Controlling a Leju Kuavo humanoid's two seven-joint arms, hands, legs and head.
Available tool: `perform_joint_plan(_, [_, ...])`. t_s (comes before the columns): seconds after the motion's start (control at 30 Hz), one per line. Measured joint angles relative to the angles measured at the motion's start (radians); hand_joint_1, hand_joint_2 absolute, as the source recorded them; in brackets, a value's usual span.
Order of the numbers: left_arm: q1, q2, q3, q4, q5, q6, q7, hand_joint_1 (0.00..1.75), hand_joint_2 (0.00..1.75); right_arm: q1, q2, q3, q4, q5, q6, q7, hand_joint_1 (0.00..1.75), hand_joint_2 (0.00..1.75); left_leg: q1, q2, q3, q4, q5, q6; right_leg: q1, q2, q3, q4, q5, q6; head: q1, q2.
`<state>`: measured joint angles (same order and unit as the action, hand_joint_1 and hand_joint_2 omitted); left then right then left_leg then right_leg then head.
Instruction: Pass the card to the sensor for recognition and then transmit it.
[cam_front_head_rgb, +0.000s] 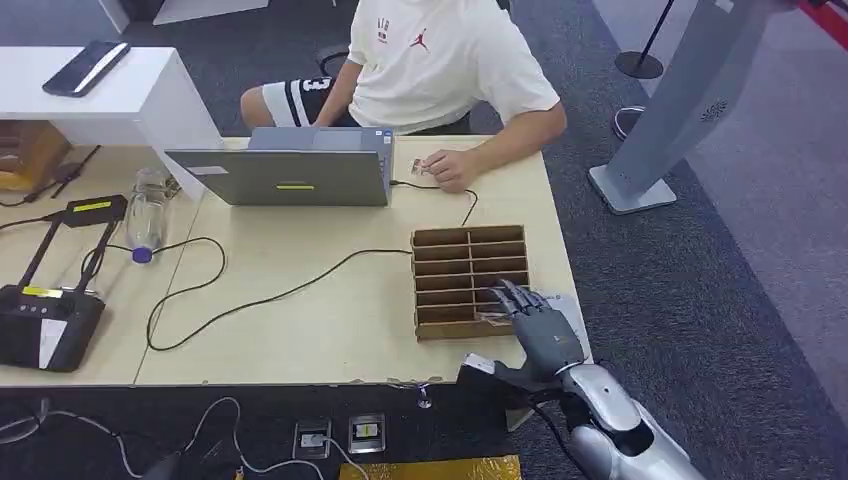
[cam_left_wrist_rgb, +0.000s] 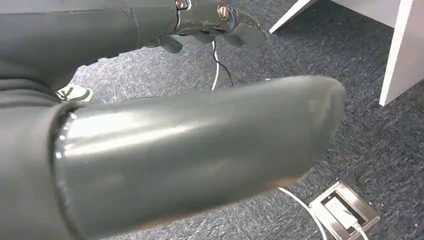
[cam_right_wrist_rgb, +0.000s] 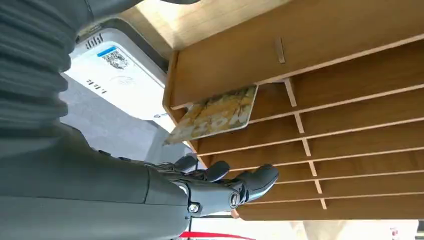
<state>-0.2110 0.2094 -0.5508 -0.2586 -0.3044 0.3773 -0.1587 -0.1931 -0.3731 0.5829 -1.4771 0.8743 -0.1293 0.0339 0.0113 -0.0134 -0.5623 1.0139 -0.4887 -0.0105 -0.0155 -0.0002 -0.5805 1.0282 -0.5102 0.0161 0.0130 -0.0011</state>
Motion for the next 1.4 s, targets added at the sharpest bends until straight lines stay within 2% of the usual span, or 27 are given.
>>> perform_joint_plan(0.17, [0.000, 0.000, 0.006, 0.000, 0.000, -0.003, 0.000, 0.00, 0.00, 0.000, 0.000, 0.000, 0.010, -0.003, 0.000, 0.005, 0.00, 1.75, 0.000, 0.000, 0.000, 0.000, 0.000, 0.000, 0.000, 0.000, 0.000, 0.000, 0.000, 0.000, 0.000, 0.000])
perform_joint_plan(0.2, [0.000, 0.000, 0.006, 0.000, 0.000, -0.003, 0.000, 0.00, 0.00, 0.000, 0.000, 0.000, 0.011, -0.003, 0.000, 0.005, 1.71, 1.75, 0.000, 0.000, 0.000, 0.000, 0.000, 0.000, 0.000, 0.000, 0.000, 0.000, 0.000, 0.000, 0.000, 0.000])
perform_joint_plan(0.73, [0.000, 0.000, 0.008, 0.000, -0.021, -0.010, 0.000, 0.00, 0.00, -0.010, 0.005, -0.002, 0.017, -0.041, -0.024, 0.014, 1.75, 1.75, 0.000, 0.000, 0.001, 0.000, 0.000, 0.000, 0.000, 0.000, 0.000, 0.000, 0.000, 0.000, 0.000, 0.000])
perform_joint_plan(1.4, [0.000, -0.005, 0.009, 0.000, -0.039, -0.027, 0.000, 0.00, 0.00, -0.016, 0.019, -0.002, 0.033, -0.051, -0.085, -0.015, 1.75, 1.75, 0.000, 0.000, 0.000, 0.000, 0.000, 0.000, 0.000, 0.000, 0.000, 0.000, 0.000, 0.000, 0.000, 0.000])
